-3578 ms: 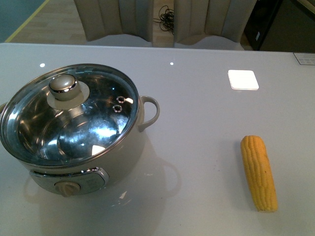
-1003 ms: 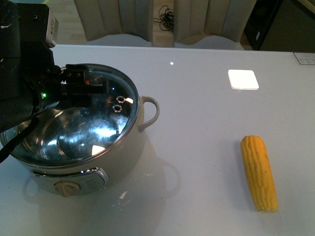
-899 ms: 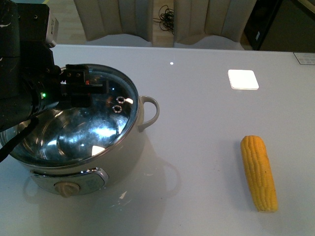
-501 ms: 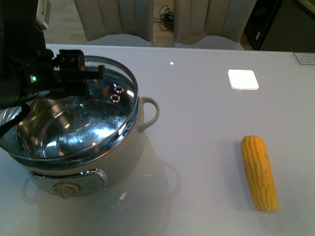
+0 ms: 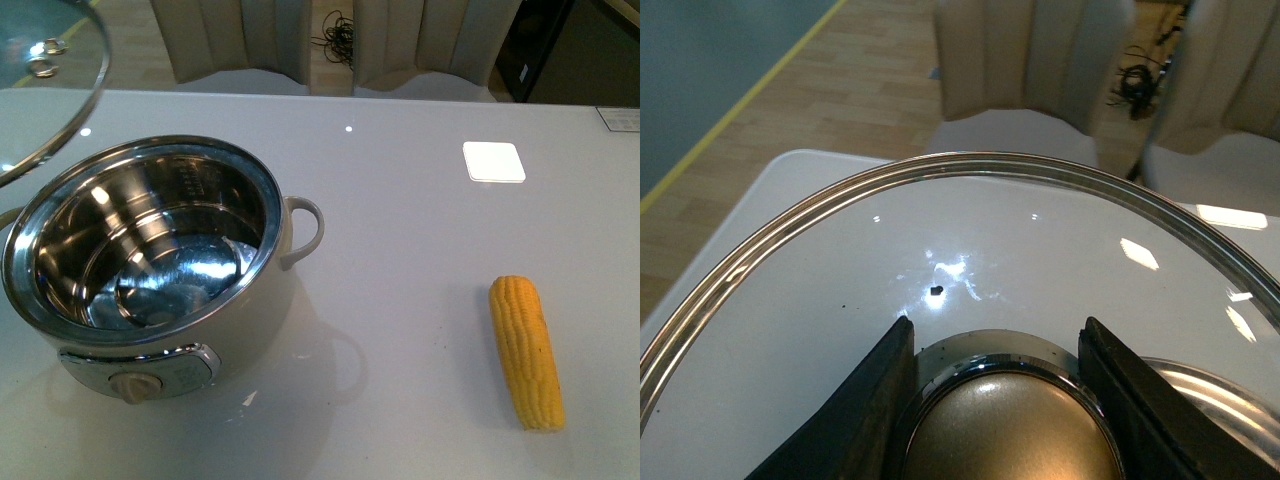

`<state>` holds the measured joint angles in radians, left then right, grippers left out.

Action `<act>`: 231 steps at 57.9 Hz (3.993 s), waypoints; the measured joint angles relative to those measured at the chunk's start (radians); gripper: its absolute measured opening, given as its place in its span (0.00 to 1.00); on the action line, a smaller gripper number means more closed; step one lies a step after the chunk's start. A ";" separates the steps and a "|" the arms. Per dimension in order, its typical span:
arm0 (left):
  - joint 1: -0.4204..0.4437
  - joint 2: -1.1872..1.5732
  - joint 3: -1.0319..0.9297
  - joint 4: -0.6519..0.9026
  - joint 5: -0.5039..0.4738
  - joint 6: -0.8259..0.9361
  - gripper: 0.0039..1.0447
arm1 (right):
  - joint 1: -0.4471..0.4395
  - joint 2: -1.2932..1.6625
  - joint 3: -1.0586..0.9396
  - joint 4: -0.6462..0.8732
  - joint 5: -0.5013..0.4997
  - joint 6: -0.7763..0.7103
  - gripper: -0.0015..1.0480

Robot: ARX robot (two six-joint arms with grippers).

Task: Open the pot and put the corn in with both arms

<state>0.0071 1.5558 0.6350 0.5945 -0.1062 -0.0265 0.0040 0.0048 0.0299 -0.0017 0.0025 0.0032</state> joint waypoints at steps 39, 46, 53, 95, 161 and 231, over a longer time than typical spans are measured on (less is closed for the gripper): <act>0.555 0.391 -0.099 0.390 0.151 0.101 0.41 | 0.000 0.000 0.000 0.000 0.000 0.000 0.91; 0.566 0.476 -0.071 0.446 0.170 0.090 0.41 | 0.000 0.000 0.000 0.000 0.000 0.000 0.91; 0.566 0.565 -0.026 0.487 0.182 0.089 0.41 | 0.000 0.000 0.000 0.000 0.000 0.000 0.91; 0.468 1.014 0.229 0.634 0.148 0.059 0.41 | 0.000 0.000 0.000 0.000 0.000 0.000 0.91; 0.488 0.717 0.126 0.616 0.183 0.029 0.93 | 0.000 0.000 0.000 0.000 0.000 0.000 0.91; 0.076 -0.772 -0.491 -0.056 -0.050 -0.320 0.93 | 0.000 0.000 0.000 0.000 0.000 0.000 0.91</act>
<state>0.0834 0.7841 0.1436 0.5388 -0.1562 -0.3466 0.0040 0.0048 0.0299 -0.0017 0.0025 0.0029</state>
